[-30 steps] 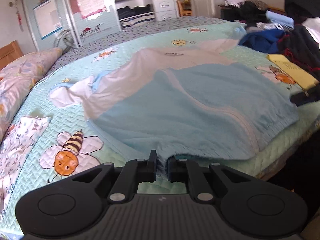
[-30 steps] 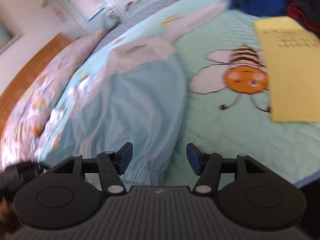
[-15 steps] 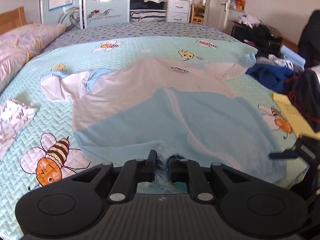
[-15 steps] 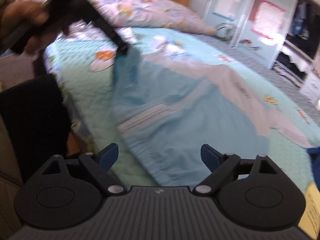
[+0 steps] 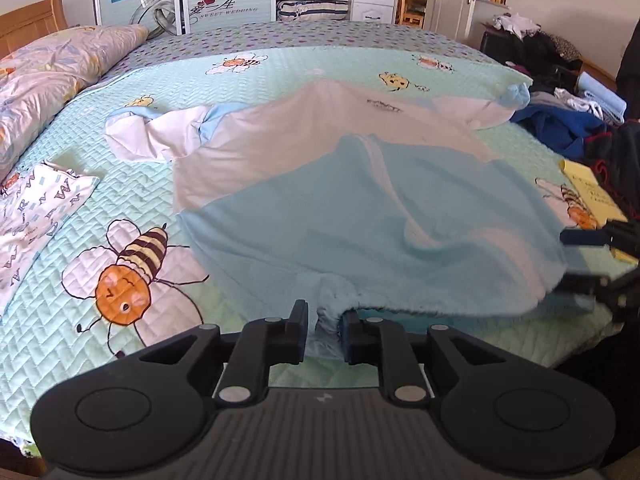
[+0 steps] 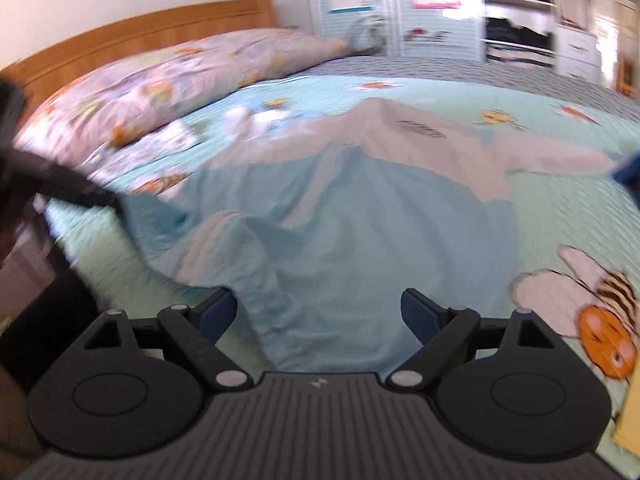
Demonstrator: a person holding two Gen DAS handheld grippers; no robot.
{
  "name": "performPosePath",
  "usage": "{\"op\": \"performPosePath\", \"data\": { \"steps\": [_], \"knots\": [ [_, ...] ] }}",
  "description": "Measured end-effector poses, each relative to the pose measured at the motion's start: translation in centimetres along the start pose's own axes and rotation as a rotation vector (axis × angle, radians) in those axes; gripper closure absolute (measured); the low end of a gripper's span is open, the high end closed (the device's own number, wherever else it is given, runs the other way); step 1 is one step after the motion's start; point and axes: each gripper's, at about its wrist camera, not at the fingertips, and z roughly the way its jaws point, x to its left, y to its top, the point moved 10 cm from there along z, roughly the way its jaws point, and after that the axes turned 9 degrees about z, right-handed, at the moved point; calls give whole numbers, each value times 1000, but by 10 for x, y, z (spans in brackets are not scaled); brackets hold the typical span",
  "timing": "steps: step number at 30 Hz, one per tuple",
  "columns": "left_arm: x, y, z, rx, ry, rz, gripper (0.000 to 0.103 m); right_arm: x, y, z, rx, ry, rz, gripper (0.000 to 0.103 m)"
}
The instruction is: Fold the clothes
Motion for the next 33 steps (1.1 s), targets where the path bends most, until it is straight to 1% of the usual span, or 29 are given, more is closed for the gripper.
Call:
{"op": "performPosePath", "data": {
  "steps": [2,3,5,7,10,12,13,15,17,18,22,23,24,26,29,30,31,33],
  "knots": [
    [-2,-5,-2,9,15,30,83,-3,2,-2,-7,30,59,14],
    [-4,-8,-3,15,18,41,83,-4,1,-1,-5,28,64,14],
    [-6,-13,-3,28,24,59,82,-6,-1,3,4,-8,39,14],
    [-5,-14,-3,32,39,59,82,-5,-4,7,13,-37,8,14],
    [-1,-9,-9,15,61,55,81,-3,-7,14,24,-78,-53,14],
    [1,-7,-12,12,77,60,78,-5,-12,20,37,-151,-128,14],
    [1,-8,-13,18,84,65,77,-6,-17,23,51,-180,-167,14],
    [1,-18,-8,50,84,64,76,-7,-27,25,75,-206,-234,13],
    [-1,-30,-2,86,79,61,75,-8,-33,21,90,-205,-260,13],
    [-1,-35,-2,93,74,61,73,-9,-35,19,102,-200,-260,13],
    [0,-56,-3,109,56,62,63,-12,-43,8,166,-157,-276,13],
    [0,-61,-3,113,51,63,56,-13,-44,3,177,-138,-271,13],
    [3,-63,-7,105,46,54,41,-15,-44,-1,188,-111,-254,13],
    [13,-66,-16,87,54,34,28,-18,-43,-11,208,-32,-165,13],
    [30,-74,-27,85,59,-12,22,-25,-34,-24,229,98,14,13],
    [37,-75,-31,78,58,-40,22,-28,-28,-26,228,141,83,13],
    [44,-75,-34,69,55,-72,22,-31,-20,-29,215,178,143,13],
    [57,-71,-40,43,50,-135,22,-38,0,-31,149,231,241,13]
  ]
}}
